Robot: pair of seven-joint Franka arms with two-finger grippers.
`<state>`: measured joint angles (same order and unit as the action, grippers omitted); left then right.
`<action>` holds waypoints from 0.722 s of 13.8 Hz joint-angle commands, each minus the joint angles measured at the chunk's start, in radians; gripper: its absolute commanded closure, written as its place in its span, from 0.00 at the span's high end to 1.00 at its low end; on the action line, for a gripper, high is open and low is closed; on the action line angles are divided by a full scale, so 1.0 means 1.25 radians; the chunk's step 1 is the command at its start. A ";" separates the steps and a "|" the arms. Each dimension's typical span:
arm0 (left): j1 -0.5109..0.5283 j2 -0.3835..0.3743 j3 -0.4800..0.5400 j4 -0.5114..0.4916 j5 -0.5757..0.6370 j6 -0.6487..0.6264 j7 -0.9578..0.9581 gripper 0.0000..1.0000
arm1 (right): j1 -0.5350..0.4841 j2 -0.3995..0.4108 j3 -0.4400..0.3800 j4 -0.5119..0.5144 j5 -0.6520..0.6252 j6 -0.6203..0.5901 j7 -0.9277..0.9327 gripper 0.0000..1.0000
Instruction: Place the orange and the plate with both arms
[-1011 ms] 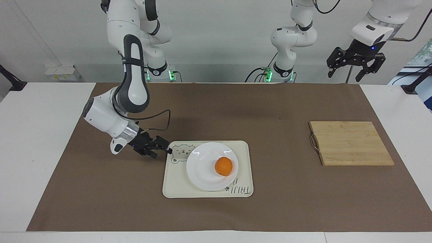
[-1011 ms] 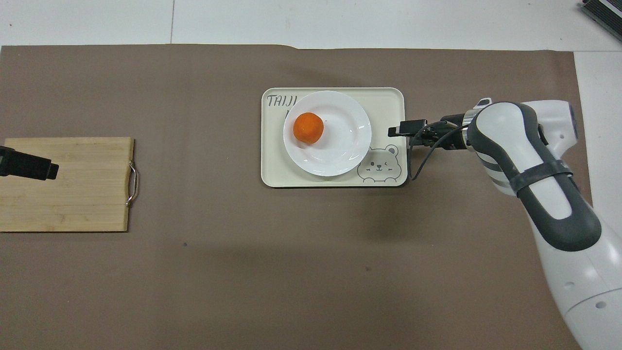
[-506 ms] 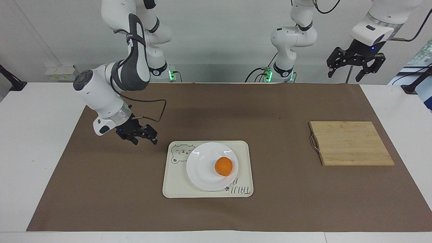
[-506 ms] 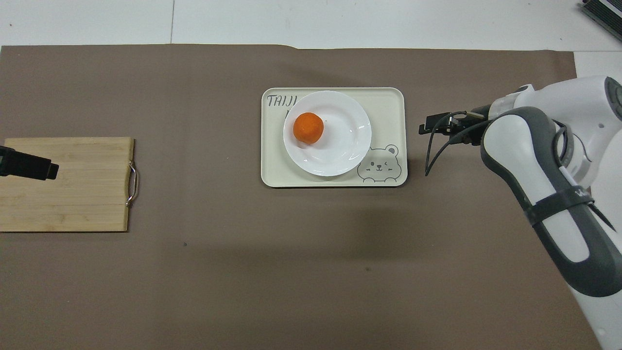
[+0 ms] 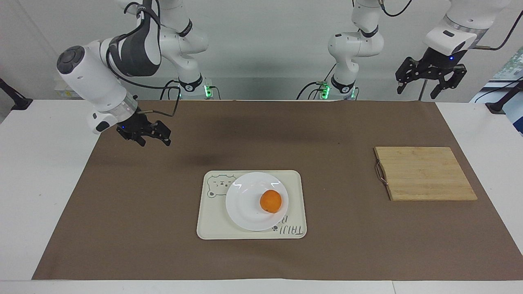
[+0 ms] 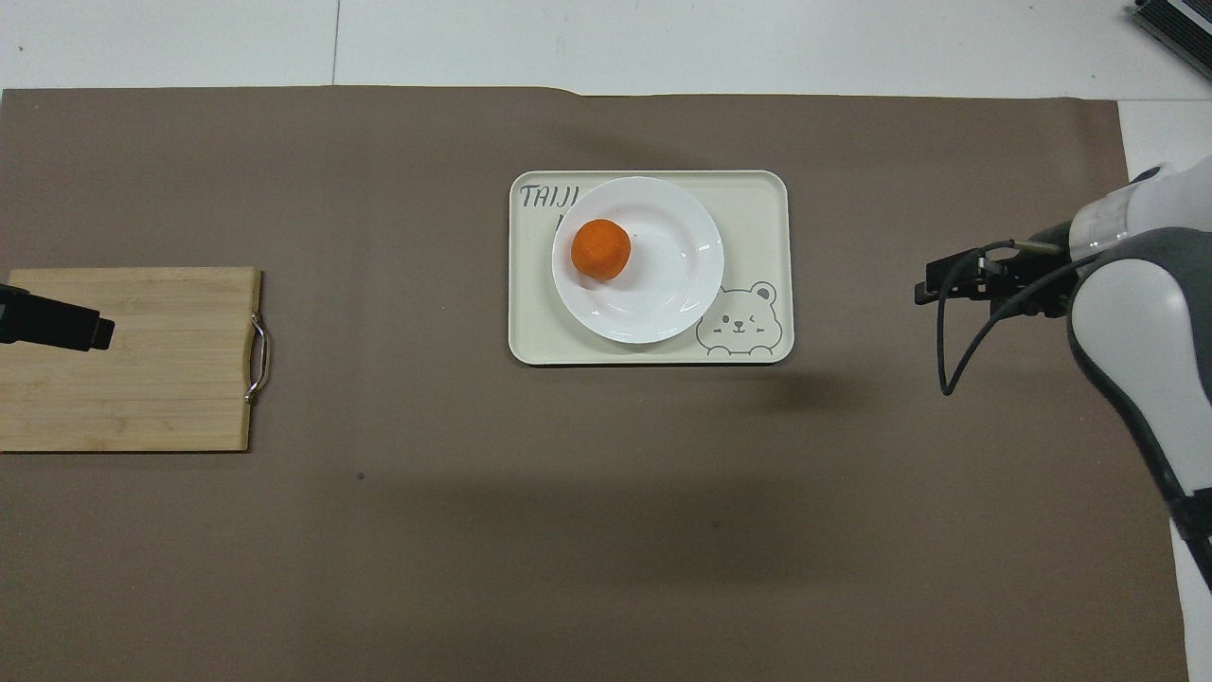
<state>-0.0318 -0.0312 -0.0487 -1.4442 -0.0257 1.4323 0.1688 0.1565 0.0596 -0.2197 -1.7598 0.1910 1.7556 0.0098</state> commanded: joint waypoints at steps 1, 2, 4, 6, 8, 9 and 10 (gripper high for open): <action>0.012 -0.013 -0.009 -0.013 0.010 -0.008 0.006 1.00 | -0.002 -0.057 0.005 0.003 -0.039 -0.054 0.014 1.00; 0.012 -0.013 -0.009 -0.013 0.010 -0.008 0.006 1.00 | -0.002 -0.071 0.005 0.016 -0.046 -0.078 0.013 1.00; 0.012 -0.013 -0.009 -0.013 0.010 -0.008 0.006 1.00 | -0.004 -0.078 0.005 0.042 -0.068 -0.107 0.011 1.00; 0.012 -0.013 -0.009 -0.013 0.010 -0.008 0.006 1.00 | -0.007 -0.084 0.006 0.042 -0.067 -0.093 0.012 1.00; 0.012 -0.013 -0.009 -0.013 0.010 -0.008 0.006 1.00 | -0.010 -0.081 0.005 0.041 -0.069 -0.038 0.011 1.00; 0.012 -0.013 -0.009 -0.013 0.010 -0.008 0.006 1.00 | -0.010 -0.080 0.005 0.042 -0.069 -0.025 0.012 1.00; 0.012 -0.013 -0.009 -0.013 0.010 -0.008 0.006 1.00 | -0.009 -0.081 0.005 0.042 -0.071 -0.029 0.012 1.00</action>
<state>-0.0318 -0.0312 -0.0487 -1.4442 -0.0257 1.4323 0.1688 0.1526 -0.0482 -0.2197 -1.7152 0.1297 1.7041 0.0098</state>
